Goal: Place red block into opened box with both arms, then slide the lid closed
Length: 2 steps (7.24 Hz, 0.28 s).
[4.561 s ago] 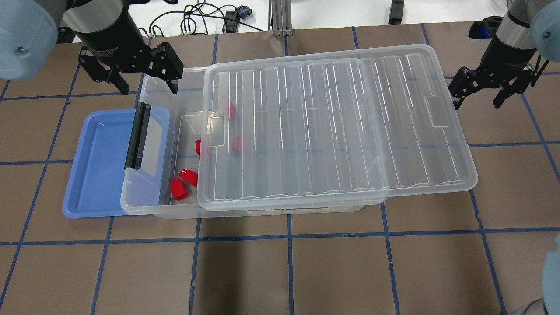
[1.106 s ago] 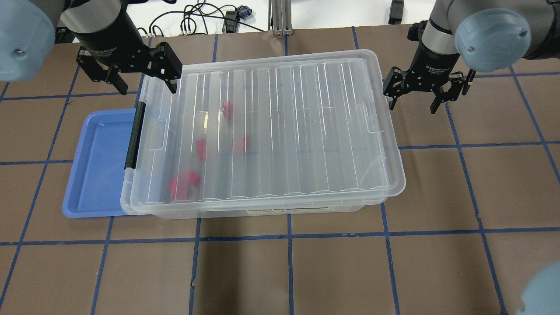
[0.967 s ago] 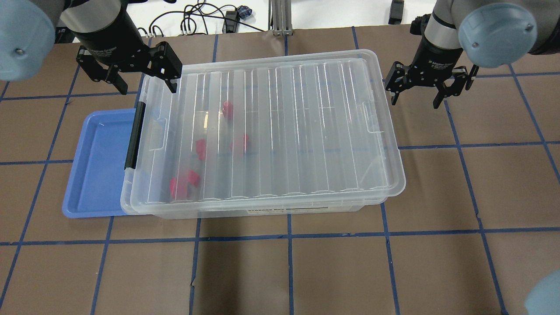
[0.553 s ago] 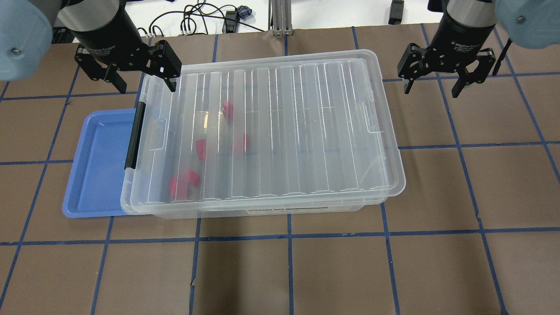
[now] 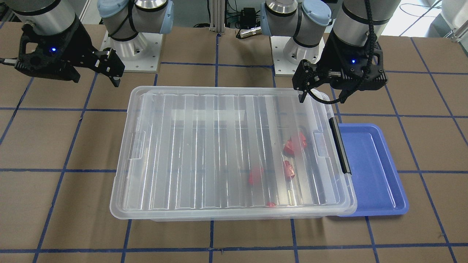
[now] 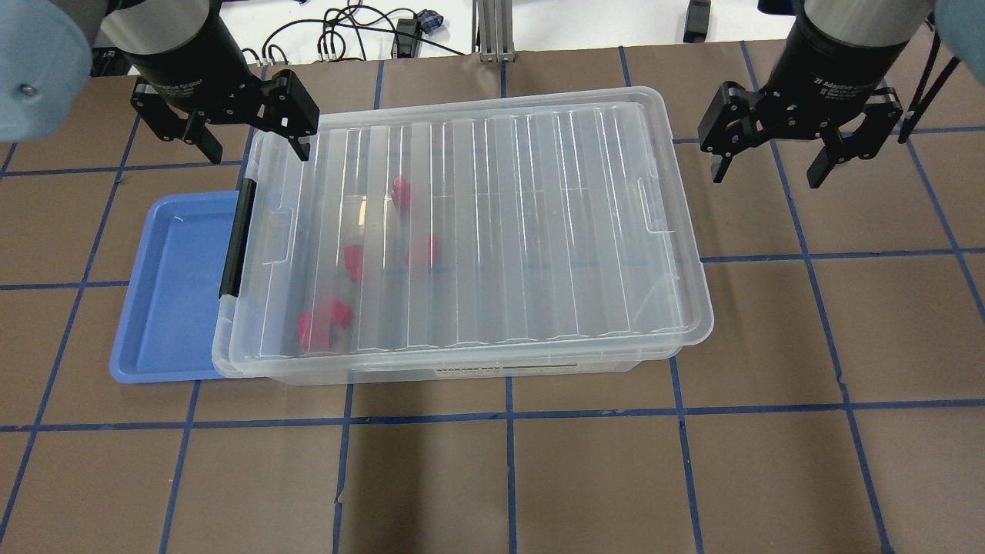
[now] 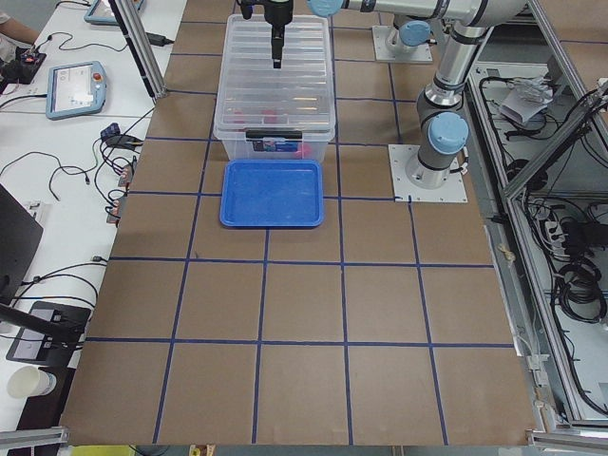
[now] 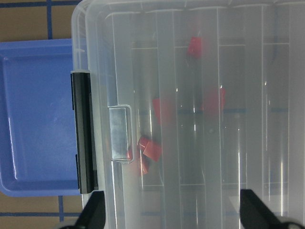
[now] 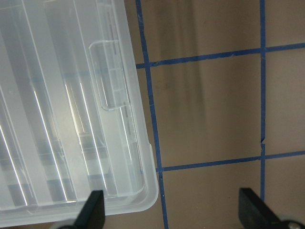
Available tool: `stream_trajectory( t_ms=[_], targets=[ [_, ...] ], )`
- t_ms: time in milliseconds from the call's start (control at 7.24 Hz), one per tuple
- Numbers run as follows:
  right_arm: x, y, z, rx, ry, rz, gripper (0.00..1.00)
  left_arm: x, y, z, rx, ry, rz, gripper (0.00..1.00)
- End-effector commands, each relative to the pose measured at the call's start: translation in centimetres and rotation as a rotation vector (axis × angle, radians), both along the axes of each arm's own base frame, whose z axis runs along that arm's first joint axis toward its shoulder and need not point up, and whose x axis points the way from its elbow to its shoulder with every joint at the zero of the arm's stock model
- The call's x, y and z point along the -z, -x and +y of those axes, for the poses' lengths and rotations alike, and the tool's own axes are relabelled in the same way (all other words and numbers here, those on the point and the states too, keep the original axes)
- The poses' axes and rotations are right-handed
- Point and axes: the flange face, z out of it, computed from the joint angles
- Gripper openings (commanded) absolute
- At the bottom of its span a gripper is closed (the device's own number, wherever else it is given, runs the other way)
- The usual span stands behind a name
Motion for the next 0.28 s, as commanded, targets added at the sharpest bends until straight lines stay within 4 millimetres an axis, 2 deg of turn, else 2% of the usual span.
stream_trajectory(
  t_ms=[0, 138],
  targets=[
    [0.36, -0.59, 0.05, -0.025, -0.012, 0.008, 1.00, -0.12, 0.00, 0.07, 0.000, 0.002, 0.000, 1.00],
    [0.55, -0.44, 0.05, -0.024, -0.020, 0.016, 1.00, -0.35, 0.00, 0.23, 0.000, 0.007, 0.000, 1.00]
  ],
)
